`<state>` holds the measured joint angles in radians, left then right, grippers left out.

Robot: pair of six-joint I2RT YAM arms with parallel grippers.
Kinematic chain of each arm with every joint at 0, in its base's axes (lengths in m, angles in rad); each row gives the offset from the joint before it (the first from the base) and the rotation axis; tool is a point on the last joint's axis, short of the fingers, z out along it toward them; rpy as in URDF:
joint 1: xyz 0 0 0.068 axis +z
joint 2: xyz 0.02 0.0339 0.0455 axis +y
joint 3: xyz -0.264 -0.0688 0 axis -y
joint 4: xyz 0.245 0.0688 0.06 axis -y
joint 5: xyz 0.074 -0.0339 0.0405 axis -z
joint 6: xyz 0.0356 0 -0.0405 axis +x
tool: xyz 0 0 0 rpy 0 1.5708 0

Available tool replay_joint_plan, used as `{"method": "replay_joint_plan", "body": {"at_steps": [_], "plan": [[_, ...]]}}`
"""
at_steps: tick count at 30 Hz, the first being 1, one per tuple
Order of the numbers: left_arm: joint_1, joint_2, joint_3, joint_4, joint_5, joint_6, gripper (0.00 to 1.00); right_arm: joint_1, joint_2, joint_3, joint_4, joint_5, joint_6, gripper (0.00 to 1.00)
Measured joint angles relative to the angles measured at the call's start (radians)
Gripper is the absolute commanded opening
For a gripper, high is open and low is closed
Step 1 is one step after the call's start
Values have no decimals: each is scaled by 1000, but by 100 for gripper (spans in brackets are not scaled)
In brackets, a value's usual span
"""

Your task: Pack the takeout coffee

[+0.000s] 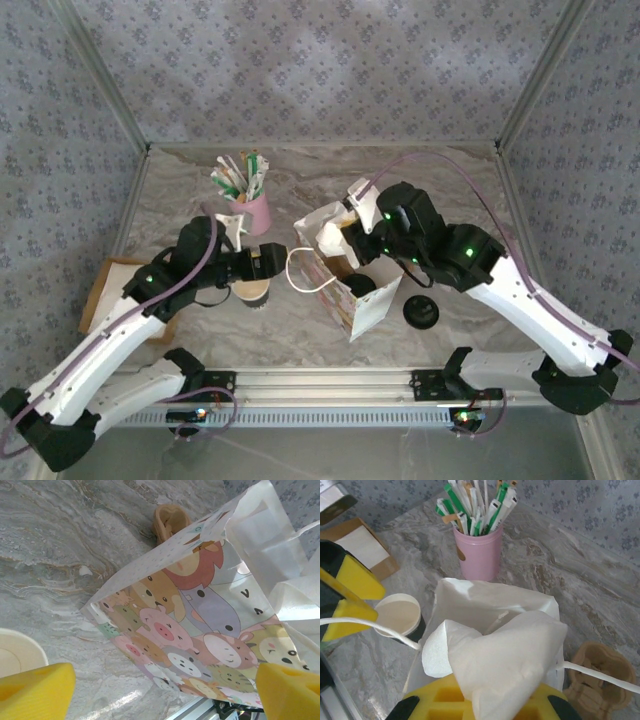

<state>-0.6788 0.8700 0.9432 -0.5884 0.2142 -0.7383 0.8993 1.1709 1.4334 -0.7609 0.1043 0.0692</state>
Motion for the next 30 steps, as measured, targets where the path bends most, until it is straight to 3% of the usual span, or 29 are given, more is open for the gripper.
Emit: {"method": "replay_joint_plan", "body": {"at_steps": [12,30], "plan": [[-31,32,0,46,-47,-10,80,-38,80,-13,-2,-9,88,0],[-31,63,-16,71,-47,-12,79,-15,219,-82,32,48,312,0]]}}
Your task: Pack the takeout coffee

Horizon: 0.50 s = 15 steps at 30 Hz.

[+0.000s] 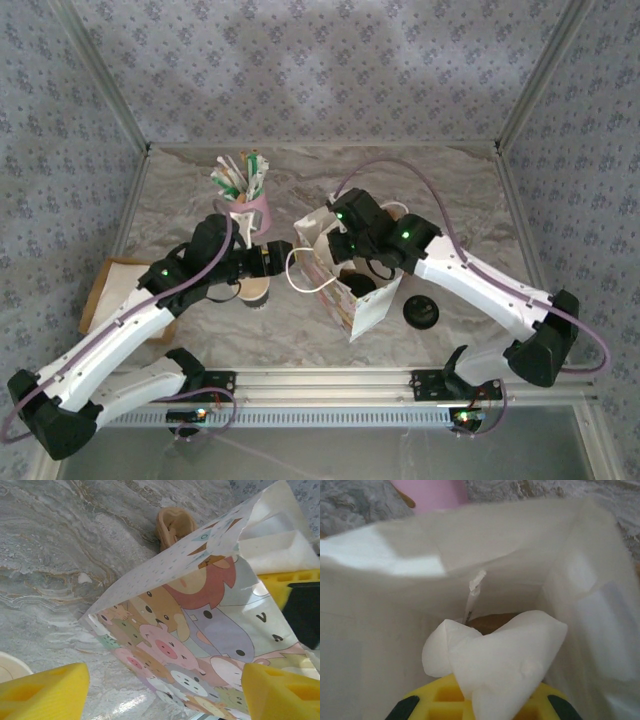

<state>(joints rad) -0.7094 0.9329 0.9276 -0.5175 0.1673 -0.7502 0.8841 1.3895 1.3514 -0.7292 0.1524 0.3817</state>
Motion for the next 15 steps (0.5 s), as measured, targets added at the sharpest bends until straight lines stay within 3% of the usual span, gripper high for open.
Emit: {"method": "replay_joint_plan", "body": {"at_steps": [15], "plan": [[0,39,-2,31,-17,1,79,1,114,-18,68,42,105,0]]}}
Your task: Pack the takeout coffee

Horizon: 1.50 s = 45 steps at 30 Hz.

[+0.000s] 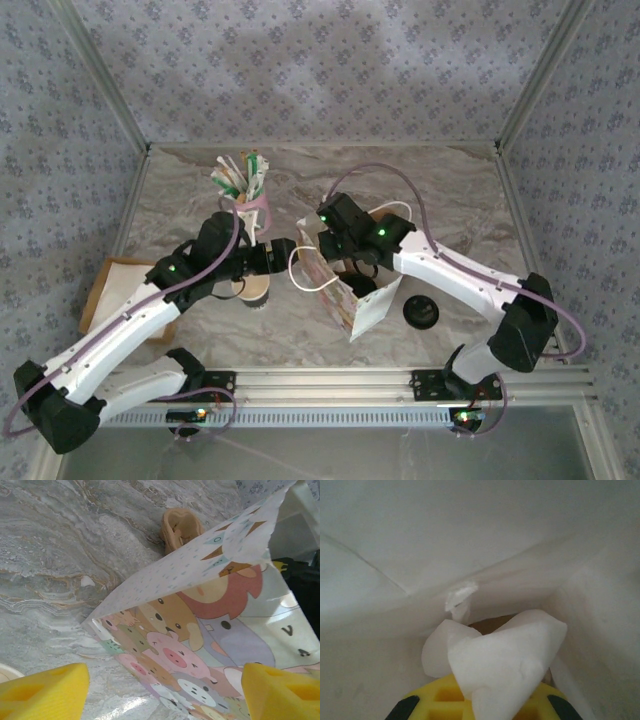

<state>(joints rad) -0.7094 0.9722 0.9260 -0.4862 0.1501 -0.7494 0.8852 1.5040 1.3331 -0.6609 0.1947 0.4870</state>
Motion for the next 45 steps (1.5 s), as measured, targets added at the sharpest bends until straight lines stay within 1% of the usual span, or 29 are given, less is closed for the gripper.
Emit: {"method": "replay_joint_plan", "body": {"at_steps": [15,23,32,38,45], "plan": [[0,3,-1,13,-14,0,79,0,97,-3,29,-9,56,0],[0,-14,-12,12,-25,0,79,0,98,-2,24,-30,59,20],[0,-16,-12,12,-29,0,79,0,95,35,-14,-54,55,36],[0,-29,-12,10,-36,-1,79,0,69,69,-40,-77,45,50],[0,-54,-12,-17,-51,-4,79,0,11,114,-88,-108,29,59]]}}
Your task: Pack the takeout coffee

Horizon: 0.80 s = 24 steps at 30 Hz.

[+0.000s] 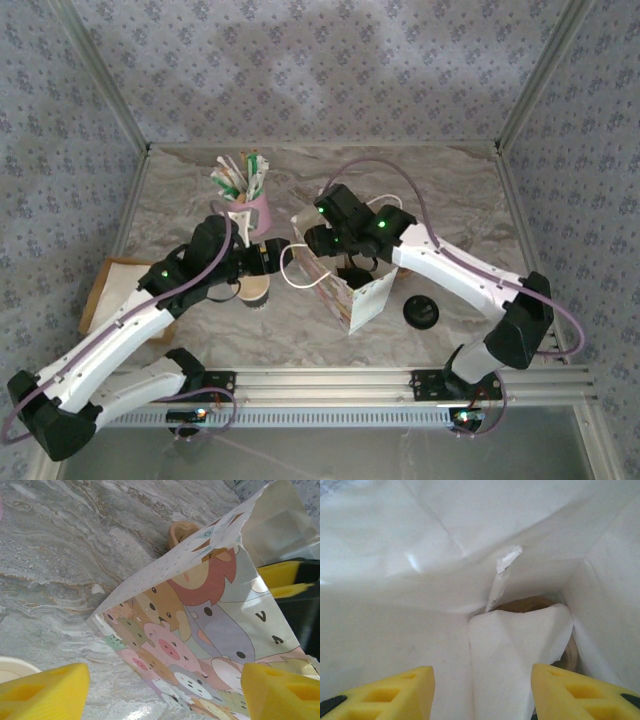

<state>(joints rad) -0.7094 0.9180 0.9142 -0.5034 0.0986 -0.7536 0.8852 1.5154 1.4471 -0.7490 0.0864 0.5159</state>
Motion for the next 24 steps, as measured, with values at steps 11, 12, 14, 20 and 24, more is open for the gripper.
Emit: {"method": "replay_joint_plan", "body": {"at_steps": [11,12,14,20,24], "plan": [[0,-52,1,-63,-35,-8,79,-20,-99,38,-47,-62,-39,72],[0,-55,1,-69,-37,-9,79,-23,-106,41,-49,-69,-42,72],[0,-64,1,-78,-41,-13,79,-27,-123,48,-50,-84,-46,73],[0,-82,1,-106,-45,-21,79,-45,-174,71,-51,-133,-65,73],[0,-86,1,-119,-45,-26,77,-61,-222,83,-58,-163,-84,75]]}}
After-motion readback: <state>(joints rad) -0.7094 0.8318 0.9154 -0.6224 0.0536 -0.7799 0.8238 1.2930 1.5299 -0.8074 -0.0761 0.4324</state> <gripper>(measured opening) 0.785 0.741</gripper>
